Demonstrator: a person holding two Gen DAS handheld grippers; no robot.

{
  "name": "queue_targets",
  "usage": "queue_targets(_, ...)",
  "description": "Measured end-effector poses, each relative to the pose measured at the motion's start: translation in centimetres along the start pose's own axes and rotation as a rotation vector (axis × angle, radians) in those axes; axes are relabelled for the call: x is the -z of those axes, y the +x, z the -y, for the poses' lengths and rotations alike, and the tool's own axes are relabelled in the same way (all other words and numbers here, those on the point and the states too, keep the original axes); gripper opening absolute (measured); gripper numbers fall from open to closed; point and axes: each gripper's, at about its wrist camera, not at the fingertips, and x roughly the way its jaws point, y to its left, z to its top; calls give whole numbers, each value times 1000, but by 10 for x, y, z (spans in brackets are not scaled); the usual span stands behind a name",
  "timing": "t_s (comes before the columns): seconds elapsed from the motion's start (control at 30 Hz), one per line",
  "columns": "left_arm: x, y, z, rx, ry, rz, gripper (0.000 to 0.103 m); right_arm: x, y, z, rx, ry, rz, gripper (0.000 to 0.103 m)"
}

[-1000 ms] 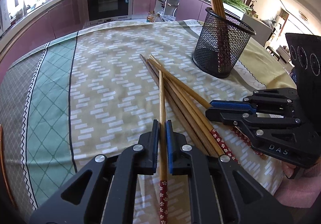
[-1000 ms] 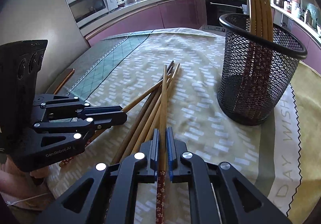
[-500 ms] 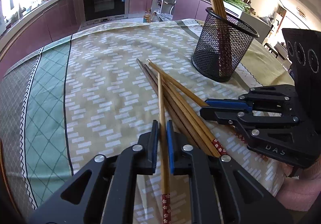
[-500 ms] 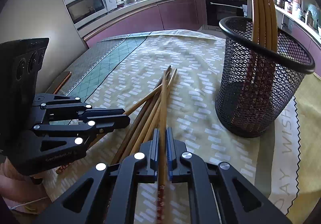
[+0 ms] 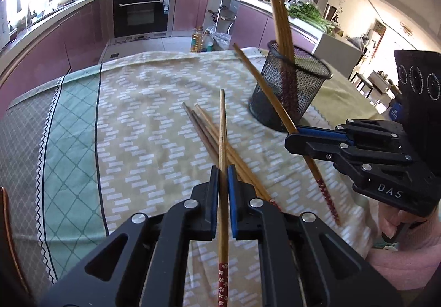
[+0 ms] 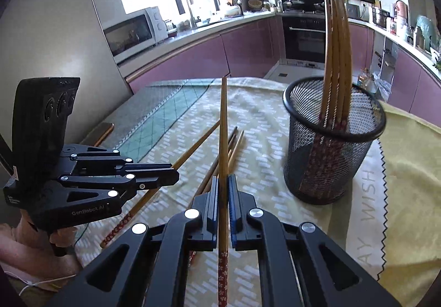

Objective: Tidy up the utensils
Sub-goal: 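Lift the right tool's chopstick upright toward the mesh cup while the left tool lifts its own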

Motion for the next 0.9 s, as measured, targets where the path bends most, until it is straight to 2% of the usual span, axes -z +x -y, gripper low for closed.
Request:
queue_targets(0.37, -13, -37, 10, 112, -2, 72, 7, -6, -29, 11, 10, 28, 90, 6)
queue_targets(0.9, -27, -66, 10, 191, -13, 139, 7, -10, -45, 24, 20, 48, 162, 6)
